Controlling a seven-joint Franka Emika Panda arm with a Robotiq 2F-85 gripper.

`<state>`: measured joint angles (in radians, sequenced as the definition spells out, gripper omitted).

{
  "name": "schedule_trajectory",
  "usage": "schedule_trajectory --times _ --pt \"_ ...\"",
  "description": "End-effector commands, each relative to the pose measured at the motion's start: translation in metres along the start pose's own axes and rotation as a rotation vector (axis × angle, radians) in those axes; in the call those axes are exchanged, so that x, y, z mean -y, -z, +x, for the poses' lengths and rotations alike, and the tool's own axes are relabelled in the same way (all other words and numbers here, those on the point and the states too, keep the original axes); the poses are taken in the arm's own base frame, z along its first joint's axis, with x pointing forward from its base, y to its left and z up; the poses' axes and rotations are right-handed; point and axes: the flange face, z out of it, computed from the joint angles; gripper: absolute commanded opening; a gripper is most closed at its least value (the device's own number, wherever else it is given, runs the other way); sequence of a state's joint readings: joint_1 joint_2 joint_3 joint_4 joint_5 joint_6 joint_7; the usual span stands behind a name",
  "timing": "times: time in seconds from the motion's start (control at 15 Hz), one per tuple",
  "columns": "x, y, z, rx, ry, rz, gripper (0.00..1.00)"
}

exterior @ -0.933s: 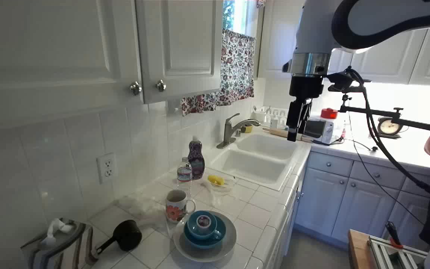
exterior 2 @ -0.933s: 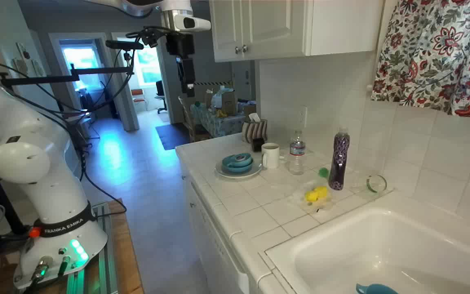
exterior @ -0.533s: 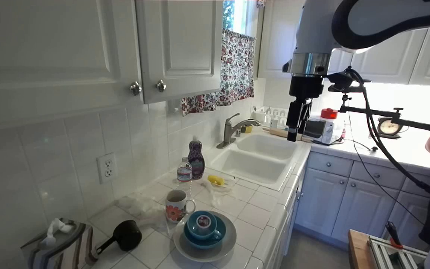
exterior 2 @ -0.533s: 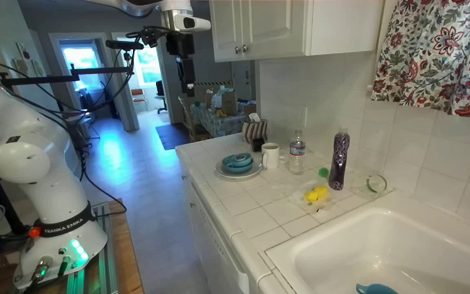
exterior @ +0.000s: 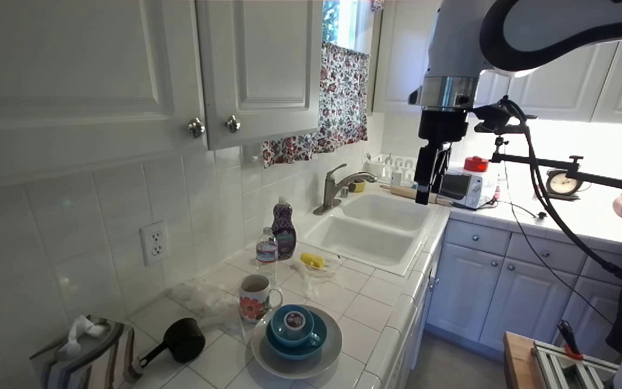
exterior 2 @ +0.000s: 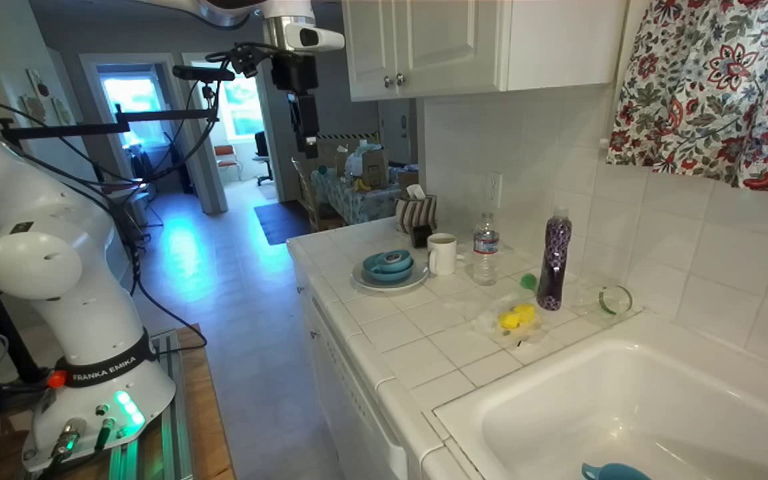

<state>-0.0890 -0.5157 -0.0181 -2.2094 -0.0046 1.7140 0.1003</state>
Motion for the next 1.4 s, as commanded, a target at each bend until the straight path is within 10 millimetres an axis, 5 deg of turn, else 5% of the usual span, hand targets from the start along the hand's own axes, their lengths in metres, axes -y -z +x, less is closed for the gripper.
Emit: schedule_trajectory --times 0.0,0.67,0.93,1.33 --pt "0.0 0.001 0.0 0.001 0.0 0.0 1.0" --pt "0.01 -0.004 0.007 0.004 -0.115 0.115 1.0" --pt "0.03 -0.011 0.014 -0.001 -0.247 0.27 1.0" --pt "0.08 -0.032 0.052 -0.111 -0.488 0.471 1.0"
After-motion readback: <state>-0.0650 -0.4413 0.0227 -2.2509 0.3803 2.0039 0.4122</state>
